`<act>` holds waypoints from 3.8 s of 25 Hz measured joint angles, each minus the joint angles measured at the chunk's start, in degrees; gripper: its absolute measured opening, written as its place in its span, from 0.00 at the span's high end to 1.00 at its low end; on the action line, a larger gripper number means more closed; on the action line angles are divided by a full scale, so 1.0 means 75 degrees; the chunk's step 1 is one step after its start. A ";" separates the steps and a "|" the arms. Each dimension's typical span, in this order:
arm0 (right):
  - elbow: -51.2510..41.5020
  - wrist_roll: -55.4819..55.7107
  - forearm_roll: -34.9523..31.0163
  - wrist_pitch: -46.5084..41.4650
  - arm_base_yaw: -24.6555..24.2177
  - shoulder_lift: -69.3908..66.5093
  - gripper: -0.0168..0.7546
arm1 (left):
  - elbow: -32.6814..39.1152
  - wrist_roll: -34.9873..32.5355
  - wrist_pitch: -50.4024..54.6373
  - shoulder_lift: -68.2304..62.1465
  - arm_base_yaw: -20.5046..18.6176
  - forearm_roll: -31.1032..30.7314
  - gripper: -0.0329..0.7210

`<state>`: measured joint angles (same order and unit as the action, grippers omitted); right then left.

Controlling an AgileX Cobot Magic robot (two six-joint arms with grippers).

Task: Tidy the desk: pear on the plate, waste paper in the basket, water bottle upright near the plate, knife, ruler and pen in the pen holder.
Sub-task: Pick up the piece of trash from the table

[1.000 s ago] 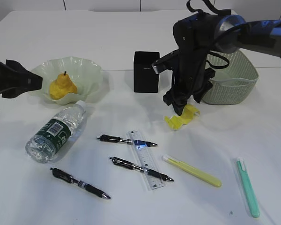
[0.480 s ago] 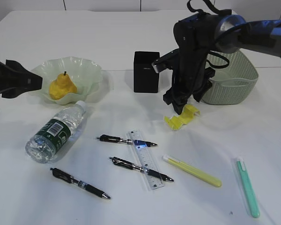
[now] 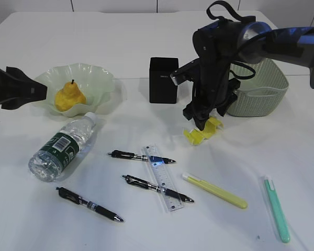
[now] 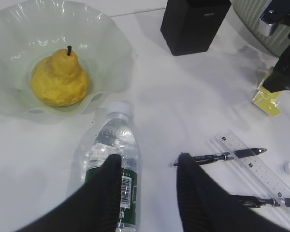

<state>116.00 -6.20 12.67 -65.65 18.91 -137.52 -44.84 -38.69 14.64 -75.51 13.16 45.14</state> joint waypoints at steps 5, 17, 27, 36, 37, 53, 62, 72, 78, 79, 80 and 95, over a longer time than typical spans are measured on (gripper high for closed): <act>0.0000 0.0000 0.0027 0.0000 -0.0005 0.0000 0.26 | 0.0000 0.0000 0.0000 0.0000 0.0000 0.0000 0.60; 0.0000 0.0013 0.0178 -0.0173 -0.0018 0.0000 0.26 | 0.0000 0.0000 0.0017 0.0000 0.0000 0.0000 0.61; 0.0000 0.0029 0.0146 -0.0189 -0.0018 0.0000 0.26 | 0.0000 0.0000 0.0023 0.0000 0.0000 0.0000 0.63; 0.0000 0.0029 -0.0001 -0.0132 -0.0018 0.0000 0.31 | 0.0000 0.0000 0.0093 0.0000 0.0000 0.0000 0.64; 0.0000 0.0029 -0.0001 -0.0132 -0.0018 0.0000 0.33 | 0.0000 0.0000 0.0093 0.0000 0.0000 0.0000 0.64; 0.0000 0.0042 -0.0001 -0.0227 -0.0018 0.0000 0.60 | 0.0000 0.0000 0.0128 0.0000 0.0000 0.0000 0.64; 0.0000 0.0057 -0.0001 -0.0245 -0.0018 0.0000 0.70 | 0.0000 0.0000 0.0145 0.0000 0.0000 0.0046 0.64; 0.0000 0.0057 -0.0001 -0.0243 -0.0018 0.0000 0.81 | 0.0000 0.0000 0.0145 0.0000 0.0000 0.0138 0.64; 0.0000 0.0057 -0.0001 -0.0243 -0.0018 0.0000 0.95 | 0.0000 0.0000 0.0145 0.0000 0.0000 0.0138 0.64; 0.0000 0.0057 0.0014 -0.0243 -0.0018 0.0000 0.95 | 0.0000 0.0000 0.0145 0.0000 0.0000 0.0138 0.64; 0.0000 0.0057 0.0029 -0.0243 -0.0018 0.0000 0.95 | 0.0000 0.0000 0.0145 0.0000 0.0000 0.0138 0.64; 0.0000 0.0220 0.0061 -0.0243 -0.0018 0.0000 0.65 | 0.0000 0.0000 0.0145 0.0000 0.0000 0.0154 0.64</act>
<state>116.00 -4.55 13.12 -67.48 18.78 -137.52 -44.84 -38.69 15.73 -75.51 13.16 46.29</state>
